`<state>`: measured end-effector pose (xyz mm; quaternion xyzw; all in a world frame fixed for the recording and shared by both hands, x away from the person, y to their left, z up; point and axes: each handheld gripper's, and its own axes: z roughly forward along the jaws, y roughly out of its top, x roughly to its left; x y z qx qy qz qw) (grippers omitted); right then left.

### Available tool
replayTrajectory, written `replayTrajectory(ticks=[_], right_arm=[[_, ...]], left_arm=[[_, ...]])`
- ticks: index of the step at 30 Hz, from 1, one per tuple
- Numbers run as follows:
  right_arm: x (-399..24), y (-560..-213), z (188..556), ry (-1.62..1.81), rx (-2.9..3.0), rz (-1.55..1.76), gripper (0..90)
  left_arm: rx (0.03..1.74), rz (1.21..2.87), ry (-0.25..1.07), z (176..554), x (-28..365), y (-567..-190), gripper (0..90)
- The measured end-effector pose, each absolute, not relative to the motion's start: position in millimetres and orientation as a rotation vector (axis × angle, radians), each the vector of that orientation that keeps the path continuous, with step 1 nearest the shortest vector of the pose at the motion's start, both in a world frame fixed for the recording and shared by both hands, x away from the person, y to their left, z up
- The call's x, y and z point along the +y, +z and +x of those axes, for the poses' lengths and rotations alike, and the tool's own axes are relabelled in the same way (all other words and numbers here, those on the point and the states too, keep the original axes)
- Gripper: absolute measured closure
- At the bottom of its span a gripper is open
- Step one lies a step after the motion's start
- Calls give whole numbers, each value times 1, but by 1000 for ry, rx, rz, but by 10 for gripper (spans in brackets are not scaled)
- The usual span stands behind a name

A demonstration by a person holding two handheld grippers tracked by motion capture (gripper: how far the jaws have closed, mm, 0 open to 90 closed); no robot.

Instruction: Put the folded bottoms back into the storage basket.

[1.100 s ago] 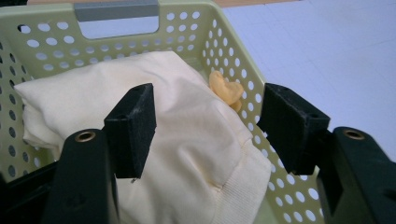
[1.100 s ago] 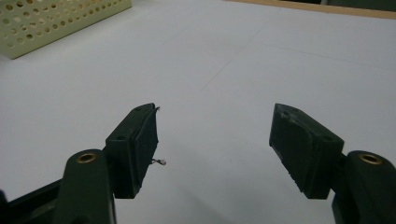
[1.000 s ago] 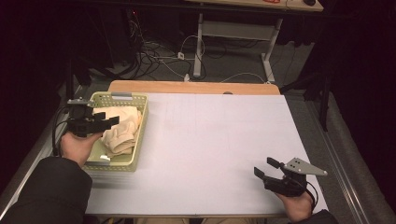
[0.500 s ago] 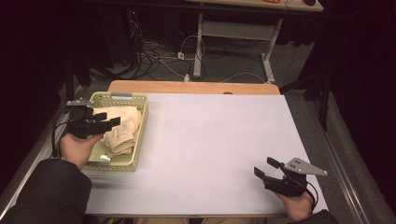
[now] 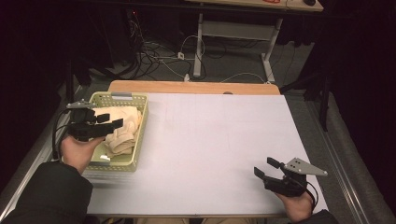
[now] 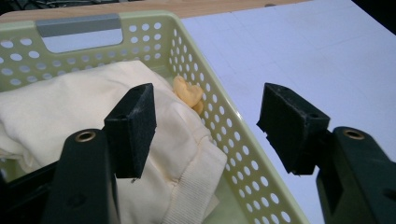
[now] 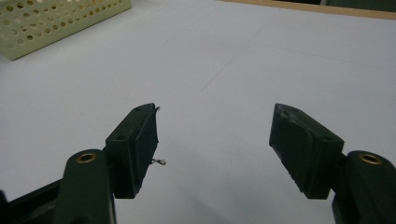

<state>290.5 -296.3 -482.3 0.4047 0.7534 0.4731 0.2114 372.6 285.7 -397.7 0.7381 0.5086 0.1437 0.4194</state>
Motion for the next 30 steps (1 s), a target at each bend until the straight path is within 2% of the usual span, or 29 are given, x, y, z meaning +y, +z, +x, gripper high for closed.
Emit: replayTrajectory(ticks=[30], right_arm=[[-297, -482, 290, 1320, 2088, 1123, 328]], left_arm=[[1174, 1825, 374, 342, 276, -399, 347]])
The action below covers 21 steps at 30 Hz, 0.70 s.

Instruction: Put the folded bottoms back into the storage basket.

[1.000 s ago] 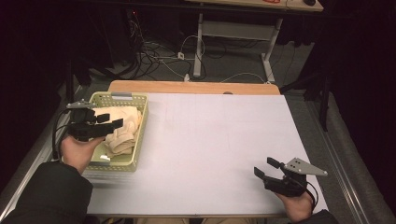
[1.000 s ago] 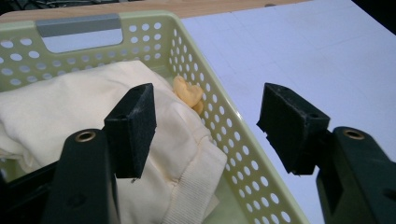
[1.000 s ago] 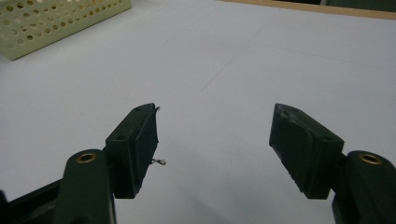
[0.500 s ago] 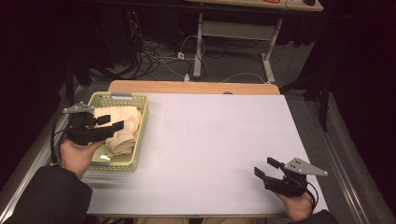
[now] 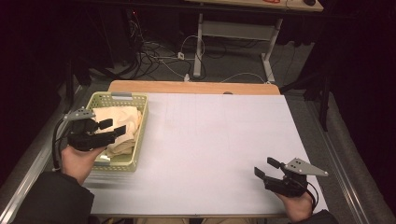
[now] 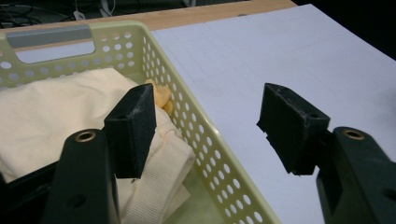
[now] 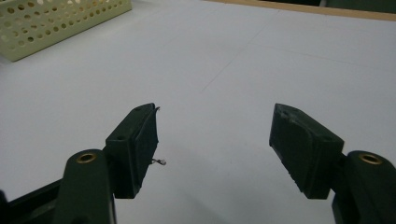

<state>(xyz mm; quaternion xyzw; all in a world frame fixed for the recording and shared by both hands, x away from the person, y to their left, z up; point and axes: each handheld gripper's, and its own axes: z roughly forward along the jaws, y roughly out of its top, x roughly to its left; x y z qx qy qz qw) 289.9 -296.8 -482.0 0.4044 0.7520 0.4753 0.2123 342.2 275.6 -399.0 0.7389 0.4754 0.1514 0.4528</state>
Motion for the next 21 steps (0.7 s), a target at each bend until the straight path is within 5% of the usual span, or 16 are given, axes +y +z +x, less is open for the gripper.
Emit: replayTrajectory(ticks=[21], right_arm=[[-297, -482, 289, 1326, 2083, 1121, 328]], left_arm=[[1131, 1823, 418, 321, 270, -405, 333]])
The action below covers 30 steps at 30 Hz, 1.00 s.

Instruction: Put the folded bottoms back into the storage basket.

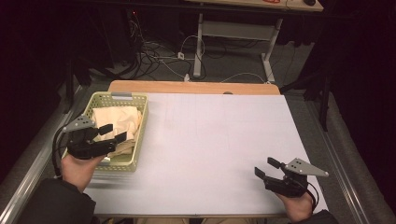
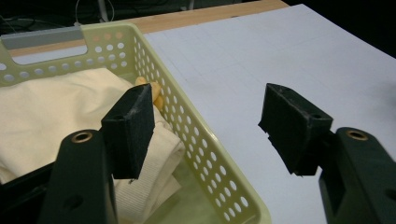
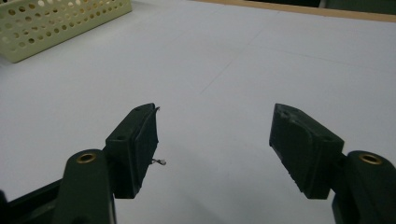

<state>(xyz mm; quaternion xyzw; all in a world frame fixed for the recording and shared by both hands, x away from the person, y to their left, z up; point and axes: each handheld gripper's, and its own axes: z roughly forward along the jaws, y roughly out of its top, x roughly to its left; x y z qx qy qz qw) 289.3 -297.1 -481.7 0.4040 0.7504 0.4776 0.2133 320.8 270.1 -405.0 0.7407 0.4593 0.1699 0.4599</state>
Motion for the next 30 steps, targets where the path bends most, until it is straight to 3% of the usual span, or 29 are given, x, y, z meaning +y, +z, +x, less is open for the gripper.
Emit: replayTrajectory(ticks=[30], right_arm=[[-299, -481, 289, 1338, 2071, 1129, 326]], left_arm=[[1136, 1750, 449, 289, 279, -421, 305]])
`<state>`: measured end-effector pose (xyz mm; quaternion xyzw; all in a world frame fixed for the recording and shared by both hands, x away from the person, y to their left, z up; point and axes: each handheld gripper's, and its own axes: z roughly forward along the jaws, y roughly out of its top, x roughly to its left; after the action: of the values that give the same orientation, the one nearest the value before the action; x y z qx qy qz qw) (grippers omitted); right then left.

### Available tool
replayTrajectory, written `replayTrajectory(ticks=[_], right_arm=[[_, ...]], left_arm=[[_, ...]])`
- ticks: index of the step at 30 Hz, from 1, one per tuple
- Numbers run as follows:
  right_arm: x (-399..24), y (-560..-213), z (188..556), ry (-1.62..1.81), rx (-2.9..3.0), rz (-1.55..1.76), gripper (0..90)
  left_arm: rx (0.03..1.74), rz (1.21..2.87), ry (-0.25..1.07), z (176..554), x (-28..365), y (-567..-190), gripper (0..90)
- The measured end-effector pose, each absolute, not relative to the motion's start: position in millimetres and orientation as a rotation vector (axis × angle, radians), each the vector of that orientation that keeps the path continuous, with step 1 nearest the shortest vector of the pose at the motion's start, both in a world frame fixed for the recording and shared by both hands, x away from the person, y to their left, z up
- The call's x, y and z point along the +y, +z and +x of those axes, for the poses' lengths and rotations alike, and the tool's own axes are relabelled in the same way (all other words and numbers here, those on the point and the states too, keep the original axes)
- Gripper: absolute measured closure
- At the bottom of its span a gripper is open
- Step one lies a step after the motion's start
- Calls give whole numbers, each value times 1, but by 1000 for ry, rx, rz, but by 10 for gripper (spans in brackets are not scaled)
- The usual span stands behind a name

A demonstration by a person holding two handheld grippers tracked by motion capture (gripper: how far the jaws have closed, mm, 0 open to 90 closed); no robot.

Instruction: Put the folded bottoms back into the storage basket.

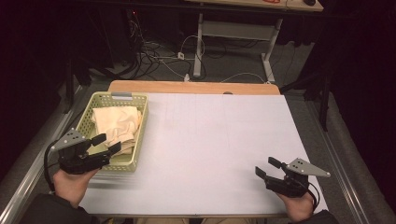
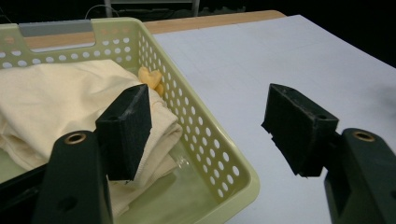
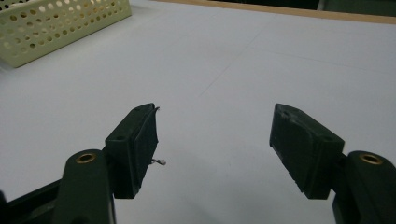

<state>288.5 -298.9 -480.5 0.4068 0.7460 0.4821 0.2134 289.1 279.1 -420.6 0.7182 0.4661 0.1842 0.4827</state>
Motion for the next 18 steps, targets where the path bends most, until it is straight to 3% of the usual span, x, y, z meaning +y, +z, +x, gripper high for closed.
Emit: replayTrajectory(ticks=[18], right_arm=[[-300, -480, 288, 1343, 2062, 1127, 325]], left_arm=[[1180, 1730, 480, 276, 290, -443, 305]])
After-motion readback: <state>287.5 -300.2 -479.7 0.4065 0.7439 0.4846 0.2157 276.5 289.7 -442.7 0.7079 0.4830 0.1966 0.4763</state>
